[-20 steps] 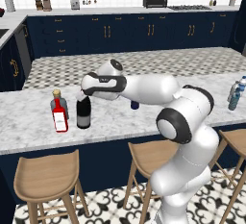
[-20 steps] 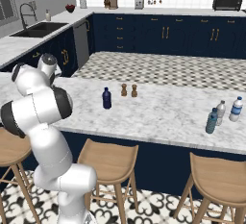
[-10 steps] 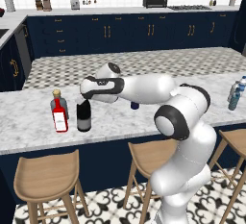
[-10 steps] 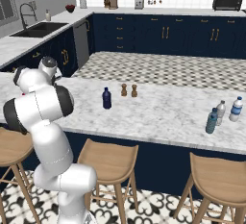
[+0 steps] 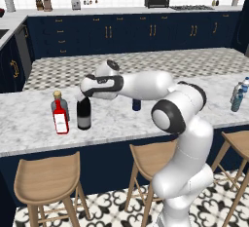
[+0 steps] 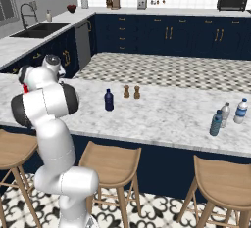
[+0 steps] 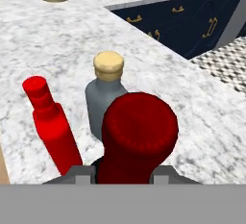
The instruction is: Move the plastic bottles in the middle to the plastics group, and the glass bottles in the middle to the glass group.
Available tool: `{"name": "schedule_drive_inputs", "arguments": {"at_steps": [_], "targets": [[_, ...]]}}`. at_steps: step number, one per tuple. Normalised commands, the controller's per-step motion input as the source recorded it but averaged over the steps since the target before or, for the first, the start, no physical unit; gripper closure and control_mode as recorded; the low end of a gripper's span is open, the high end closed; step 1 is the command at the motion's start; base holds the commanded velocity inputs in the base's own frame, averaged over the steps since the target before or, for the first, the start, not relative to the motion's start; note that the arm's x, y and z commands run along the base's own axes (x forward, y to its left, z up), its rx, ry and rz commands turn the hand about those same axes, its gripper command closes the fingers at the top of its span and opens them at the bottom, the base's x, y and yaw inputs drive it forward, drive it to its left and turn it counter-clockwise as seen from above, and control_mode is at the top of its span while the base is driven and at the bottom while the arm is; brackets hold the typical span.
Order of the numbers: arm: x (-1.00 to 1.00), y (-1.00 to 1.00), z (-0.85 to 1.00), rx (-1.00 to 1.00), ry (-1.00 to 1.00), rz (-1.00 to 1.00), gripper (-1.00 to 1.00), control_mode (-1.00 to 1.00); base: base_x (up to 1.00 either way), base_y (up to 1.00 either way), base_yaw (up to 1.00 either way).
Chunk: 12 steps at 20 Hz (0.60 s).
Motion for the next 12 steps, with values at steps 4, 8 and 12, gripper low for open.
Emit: {"name": "schedule_drive_inputs", "arguments": {"at_steps": [4, 8, 12], "targets": [[0.13, 0.00, 0.00, 0.00, 0.00, 0.00, 1.00, -1.00, 0.00, 0.00, 0.00], [-0.14, 0.05, -0.02, 0.00, 0.00, 0.01, 1.00, -1.00, 0.00, 0.00, 0.00], [-0.08, 0.14, 0.00, 0.00, 0.00, 0.04, 1.00, -1.00, 0.00, 0.00, 0.00]]}}
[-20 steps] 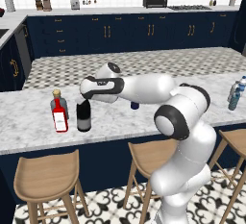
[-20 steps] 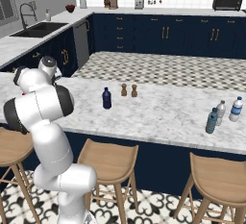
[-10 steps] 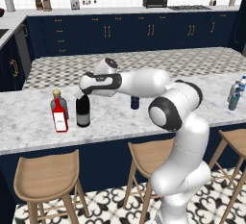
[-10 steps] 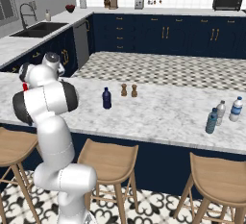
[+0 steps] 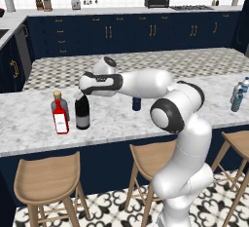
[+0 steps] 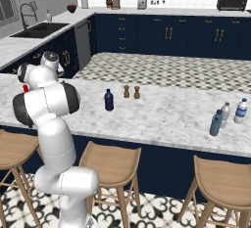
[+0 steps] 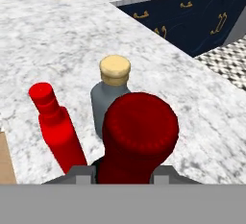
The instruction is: Move the plastic bottles in the middle to the plastics group, and the glass bottles in the middle to the glass group.
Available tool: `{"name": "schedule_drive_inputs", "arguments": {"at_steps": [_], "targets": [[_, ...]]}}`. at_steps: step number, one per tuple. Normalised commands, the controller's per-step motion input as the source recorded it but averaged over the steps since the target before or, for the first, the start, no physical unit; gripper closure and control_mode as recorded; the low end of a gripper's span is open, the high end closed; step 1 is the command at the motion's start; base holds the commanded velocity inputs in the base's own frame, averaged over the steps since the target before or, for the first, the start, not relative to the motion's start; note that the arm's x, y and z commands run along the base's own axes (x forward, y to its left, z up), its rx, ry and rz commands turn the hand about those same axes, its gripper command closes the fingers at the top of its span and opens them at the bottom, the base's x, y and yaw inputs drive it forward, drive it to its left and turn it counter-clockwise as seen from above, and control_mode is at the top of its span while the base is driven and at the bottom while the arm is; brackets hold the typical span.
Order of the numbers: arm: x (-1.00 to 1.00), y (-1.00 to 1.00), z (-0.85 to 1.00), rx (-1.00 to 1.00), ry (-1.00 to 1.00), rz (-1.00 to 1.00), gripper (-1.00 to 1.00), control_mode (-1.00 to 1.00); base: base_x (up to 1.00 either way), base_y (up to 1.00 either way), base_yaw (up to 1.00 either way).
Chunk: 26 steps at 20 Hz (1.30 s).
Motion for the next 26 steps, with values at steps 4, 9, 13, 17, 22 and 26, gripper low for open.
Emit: {"name": "schedule_drive_inputs", "arguments": {"at_steps": [4, 9, 13, 17, 22, 26], "targets": [[0.00, 0.09, -0.12, 0.00, 0.00, 0.02, 1.00, -1.00, 0.00, 0.00, 0.00], [0.00, 0.01, -0.10, 0.00, 0.00, 0.00, -1.00, -1.00, 0.00, 0.00, 0.00], [0.00, 0.00, 0.00, 0.00, 0.00, 0.00, -1.00, -1.00, 0.00, 0.00, 0.00], [0.00, 0.00, 0.00, 0.00, 0.00, 0.00, -1.00, -1.00, 0.00, 0.00, 0.00], [0.00, 0.00, 0.01, 0.00, 0.00, 0.00, -1.00, -1.00, 0.00, 0.00, 0.00], [-0.13, 0.00, 0.31, 0.00, 0.00, 0.00, -1.00, -1.00, 0.00, 0.00, 0.00]]}}
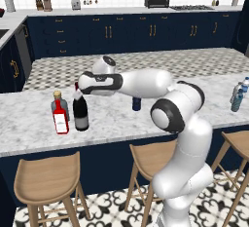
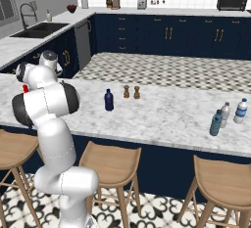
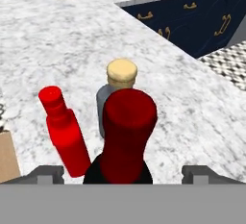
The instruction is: Move the plastic bottles in the middle to the plastics group, and the glass bottles in the middle to the glass group.
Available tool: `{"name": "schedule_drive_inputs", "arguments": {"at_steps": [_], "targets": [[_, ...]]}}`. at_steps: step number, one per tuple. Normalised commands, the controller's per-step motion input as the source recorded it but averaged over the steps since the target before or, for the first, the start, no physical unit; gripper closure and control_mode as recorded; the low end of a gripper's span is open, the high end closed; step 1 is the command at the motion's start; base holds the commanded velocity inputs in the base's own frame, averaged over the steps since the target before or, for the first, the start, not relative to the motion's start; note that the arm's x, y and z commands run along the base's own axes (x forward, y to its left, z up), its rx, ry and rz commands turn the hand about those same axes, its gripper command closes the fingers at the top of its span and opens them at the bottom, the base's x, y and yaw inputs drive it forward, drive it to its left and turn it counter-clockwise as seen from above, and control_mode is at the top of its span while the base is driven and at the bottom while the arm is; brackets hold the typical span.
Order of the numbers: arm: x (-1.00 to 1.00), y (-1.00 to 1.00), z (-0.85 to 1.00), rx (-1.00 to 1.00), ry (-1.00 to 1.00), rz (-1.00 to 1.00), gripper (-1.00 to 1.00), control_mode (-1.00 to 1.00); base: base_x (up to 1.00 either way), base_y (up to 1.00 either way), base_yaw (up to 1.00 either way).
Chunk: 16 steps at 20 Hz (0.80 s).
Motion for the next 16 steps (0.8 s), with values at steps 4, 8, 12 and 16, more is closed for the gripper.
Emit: {"name": "schedule_drive_inputs", "arguments": {"at_steps": [4, 8, 12, 16], "targets": [[-0.26, 0.00, 0.56, 0.00, 0.00, 0.00, -1.00, -1.00, 0.00, 0.00, 0.00], [-0.30, -0.22, 0.60, 0.00, 0.00, 0.00, -1.00, -1.00, 0.00, 0.00, 0.00], [-0.34, -0.53, 0.39, 0.00, 0.00, -0.02, -1.00, -1.00, 0.00, 0.00, 0.00], [-0.31, -0.77, 0.12, -0.03, 0.00, -0.07, -1.00, -1.00, 0.00, 0.00, 0.00]]}}
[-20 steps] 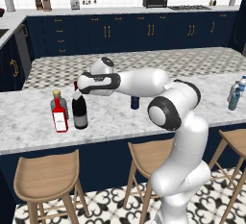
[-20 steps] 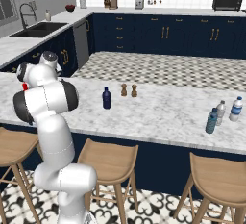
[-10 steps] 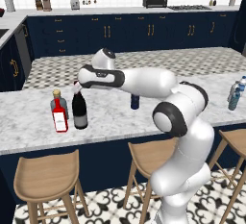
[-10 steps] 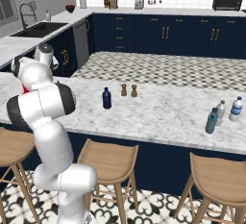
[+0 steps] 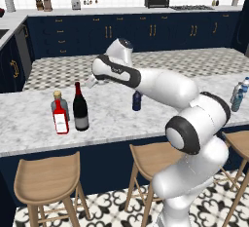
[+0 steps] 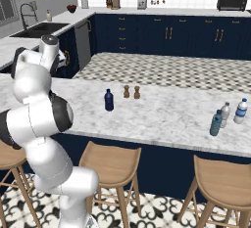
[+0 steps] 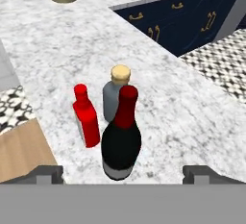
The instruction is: Move the plastic bottles in the middle to the plastics group, and the glass bottles in the middle to the glass group.
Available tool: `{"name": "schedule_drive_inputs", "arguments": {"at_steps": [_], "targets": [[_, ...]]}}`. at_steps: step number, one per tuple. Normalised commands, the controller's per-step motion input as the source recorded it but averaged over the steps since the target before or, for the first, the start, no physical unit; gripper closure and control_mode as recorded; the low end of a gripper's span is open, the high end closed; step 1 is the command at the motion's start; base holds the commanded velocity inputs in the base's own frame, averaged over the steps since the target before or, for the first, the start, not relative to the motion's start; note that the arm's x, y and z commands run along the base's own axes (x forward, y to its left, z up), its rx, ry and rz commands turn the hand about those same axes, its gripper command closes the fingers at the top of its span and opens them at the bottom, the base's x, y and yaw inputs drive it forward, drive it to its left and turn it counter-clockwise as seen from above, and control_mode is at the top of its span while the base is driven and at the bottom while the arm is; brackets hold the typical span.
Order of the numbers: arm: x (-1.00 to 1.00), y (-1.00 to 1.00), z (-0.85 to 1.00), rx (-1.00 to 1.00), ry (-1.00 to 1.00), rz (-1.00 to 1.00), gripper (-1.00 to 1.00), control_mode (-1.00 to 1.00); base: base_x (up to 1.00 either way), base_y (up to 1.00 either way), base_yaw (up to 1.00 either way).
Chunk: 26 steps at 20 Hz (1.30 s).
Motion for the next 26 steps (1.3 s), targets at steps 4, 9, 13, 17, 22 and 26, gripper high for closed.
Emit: {"name": "schedule_drive_inputs", "arguments": {"at_steps": [4, 9, 13, 17, 22, 26], "targets": [[-0.14, -0.91, 0.00, -0.10, 0.00, -0.08, -1.00, -1.00, 0.00, 0.00, 0.00], [-0.07, -0.89, 0.00, -0.12, 0.00, -0.09, -1.00, -1.00, 0.00, 0.00, 0.00], [0.06, -0.91, -0.01, -0.15, 0.04, -0.12, -1.00, -1.00, 0.00, 0.00, 0.00], [0.37, -0.83, -0.28, -0.10, 0.13, -0.19, -1.00, -1.00, 0.00, 0.00, 0.00], [0.81, -0.56, -0.60, 0.00, 0.15, -0.20, -1.00, -1.00, 0.00, 0.00, 0.00], [0.69, -0.29, -0.25, 0.00, 0.18, -0.25, -1.00, -1.00, 0.00, 0.00, 0.00]]}}
